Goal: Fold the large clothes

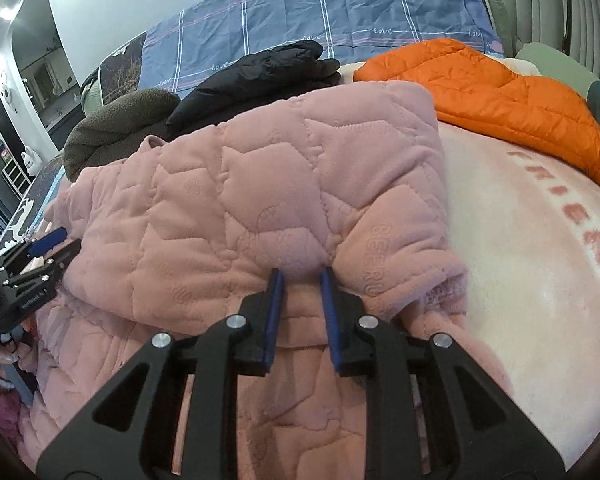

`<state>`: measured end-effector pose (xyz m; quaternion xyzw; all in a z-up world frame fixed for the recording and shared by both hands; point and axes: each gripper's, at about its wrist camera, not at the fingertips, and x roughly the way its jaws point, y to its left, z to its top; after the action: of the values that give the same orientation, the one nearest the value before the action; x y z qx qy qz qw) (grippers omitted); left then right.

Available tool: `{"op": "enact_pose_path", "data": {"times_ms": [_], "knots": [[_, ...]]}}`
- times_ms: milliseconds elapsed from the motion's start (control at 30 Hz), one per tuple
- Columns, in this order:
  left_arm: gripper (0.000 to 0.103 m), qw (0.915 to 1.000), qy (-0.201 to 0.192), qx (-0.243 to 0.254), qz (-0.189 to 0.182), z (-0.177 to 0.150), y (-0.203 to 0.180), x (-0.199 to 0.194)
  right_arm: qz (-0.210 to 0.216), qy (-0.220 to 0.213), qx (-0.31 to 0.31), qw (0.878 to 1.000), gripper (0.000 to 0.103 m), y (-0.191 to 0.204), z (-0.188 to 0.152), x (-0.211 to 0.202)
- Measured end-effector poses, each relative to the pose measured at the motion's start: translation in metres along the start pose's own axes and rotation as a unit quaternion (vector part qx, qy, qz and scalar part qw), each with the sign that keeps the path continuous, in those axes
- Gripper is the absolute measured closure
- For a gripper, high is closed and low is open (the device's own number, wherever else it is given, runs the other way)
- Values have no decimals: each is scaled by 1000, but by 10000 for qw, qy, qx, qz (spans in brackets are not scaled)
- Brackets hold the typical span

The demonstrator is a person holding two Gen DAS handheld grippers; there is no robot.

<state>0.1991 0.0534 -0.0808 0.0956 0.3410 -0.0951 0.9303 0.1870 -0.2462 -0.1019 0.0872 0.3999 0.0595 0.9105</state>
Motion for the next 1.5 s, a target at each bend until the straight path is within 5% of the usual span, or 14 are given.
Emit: {"op": "enact_pose_path", "data": {"times_ms": [100,167,233,467,533,567,900,1100,1200,1233,1267,1300,1500], "knots": [[21,9983,-180,-187,-522,-5,8,-22,73,-15,-21,10000,80,-2,-5,-11],[19,9973,-288,-225,-631,-17,18,-43,113,26,27,9999,76,-10,-11,-25],[19,9977,-142,-181,-636,-35,30,-57,-76,162,186,9997,64,-23,-21,-39],[19,9873,689,-444,-1359,-107,64,-87,184,57,676,9975,62,-65,-67,-91],[19,9848,872,-322,-1467,-124,60,-92,-63,154,787,9968,43,-70,-80,-100],[19,9835,969,-205,-1514,-134,55,-96,-99,176,850,9962,43,-72,-86,-104],[48,9687,1005,-399,-2234,-172,52,-130,1152,531,1425,9816,46,-91,-154,-141],[53,9573,932,-727,-2637,-194,55,-152,1565,577,1331,9770,46,-82,-194,-175],[54,9596,833,-725,-2587,-196,49,-162,1678,494,1256,9765,52,-77,-199,-185],[59,9618,802,-721,-2516,-194,46,-163,1654,443,1286,9768,64,-75,-197,-187],[75,9650,728,-712,-2418,-187,42,-166,1687,405,1349,9756,84,-75,-195,-188],[81,9670,623,-718,-2363,-180,39,-170,1851,315,1485,9709,89,-75,-188,-193],[95,9700,-566,-852,-2207,-134,41,-238,2435,-728,1578,9542,93,-70,-148,-252]]}}
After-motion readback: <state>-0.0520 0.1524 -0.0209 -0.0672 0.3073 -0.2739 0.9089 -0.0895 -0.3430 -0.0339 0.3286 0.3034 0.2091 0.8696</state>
